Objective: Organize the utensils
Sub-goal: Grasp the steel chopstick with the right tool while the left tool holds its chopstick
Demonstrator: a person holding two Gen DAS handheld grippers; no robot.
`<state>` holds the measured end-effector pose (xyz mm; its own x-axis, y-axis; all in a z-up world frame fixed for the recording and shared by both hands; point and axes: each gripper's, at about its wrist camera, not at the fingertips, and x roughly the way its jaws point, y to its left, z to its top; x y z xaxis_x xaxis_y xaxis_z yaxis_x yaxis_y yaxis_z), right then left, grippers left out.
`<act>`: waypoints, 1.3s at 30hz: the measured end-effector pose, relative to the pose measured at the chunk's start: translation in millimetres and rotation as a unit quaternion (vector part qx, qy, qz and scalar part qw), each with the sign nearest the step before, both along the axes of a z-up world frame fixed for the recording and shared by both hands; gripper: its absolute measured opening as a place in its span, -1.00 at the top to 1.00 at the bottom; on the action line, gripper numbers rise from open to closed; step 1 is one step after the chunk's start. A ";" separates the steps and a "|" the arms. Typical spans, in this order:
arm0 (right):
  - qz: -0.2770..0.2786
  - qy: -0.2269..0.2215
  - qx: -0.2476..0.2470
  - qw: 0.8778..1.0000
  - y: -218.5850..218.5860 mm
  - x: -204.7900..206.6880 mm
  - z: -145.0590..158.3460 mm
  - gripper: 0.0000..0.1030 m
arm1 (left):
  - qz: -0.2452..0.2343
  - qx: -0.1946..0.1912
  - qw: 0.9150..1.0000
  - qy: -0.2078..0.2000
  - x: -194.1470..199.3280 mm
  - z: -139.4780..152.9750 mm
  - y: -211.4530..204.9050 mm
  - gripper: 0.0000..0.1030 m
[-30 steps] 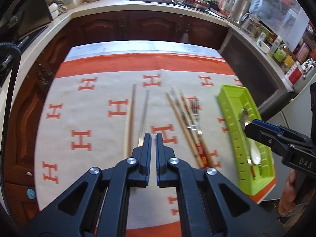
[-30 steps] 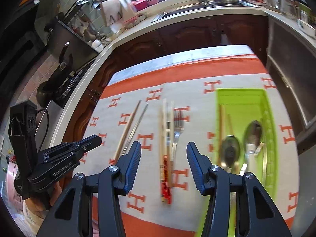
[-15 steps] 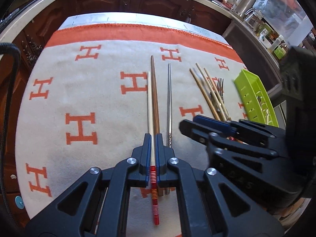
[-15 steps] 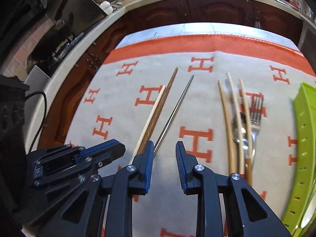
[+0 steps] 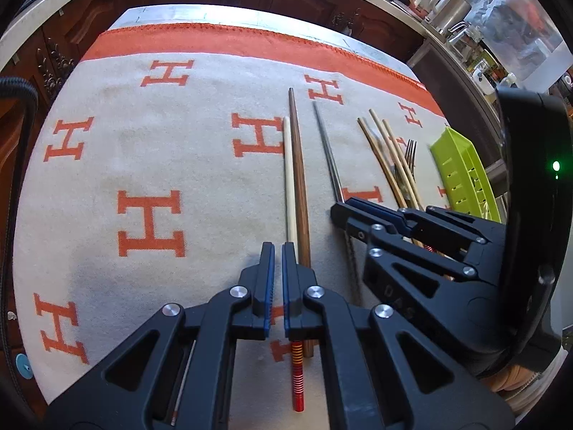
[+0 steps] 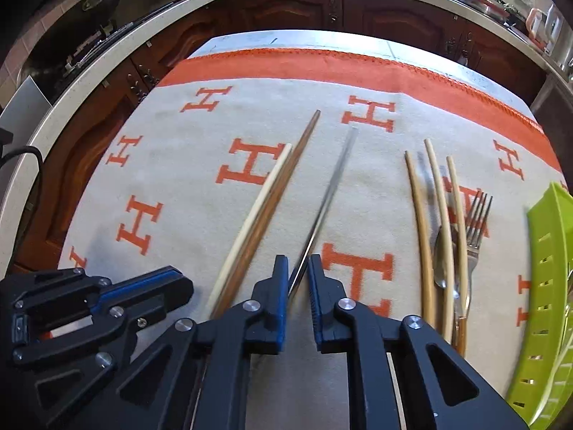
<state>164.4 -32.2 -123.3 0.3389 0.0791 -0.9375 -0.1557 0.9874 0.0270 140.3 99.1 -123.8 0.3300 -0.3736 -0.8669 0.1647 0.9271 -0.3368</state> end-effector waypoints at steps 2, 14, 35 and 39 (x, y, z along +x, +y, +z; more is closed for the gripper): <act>-0.011 0.005 0.008 1.000 -11.6 -2.4 1.5 0.88 | -0.004 0.000 1.000 -0.002 1.0 0.3 -3.5 0.99; -0.040 0.013 0.056 0.998 -54.4 -32.2 4.6 0.88 | -0.015 0.039 0.999 0.001 10.6 -8.4 -26.3 0.99; -0.060 0.018 0.149 0.987 -86.3 -48.0 16.1 0.89 | 0.028 0.064 0.998 -0.006 6.8 2.4 -40.4 0.94; -0.071 0.004 0.182 0.981 -108.2 -61.9 37.4 0.89 | 0.026 0.043 0.998 -0.023 -7.5 30.2 -52.8 0.94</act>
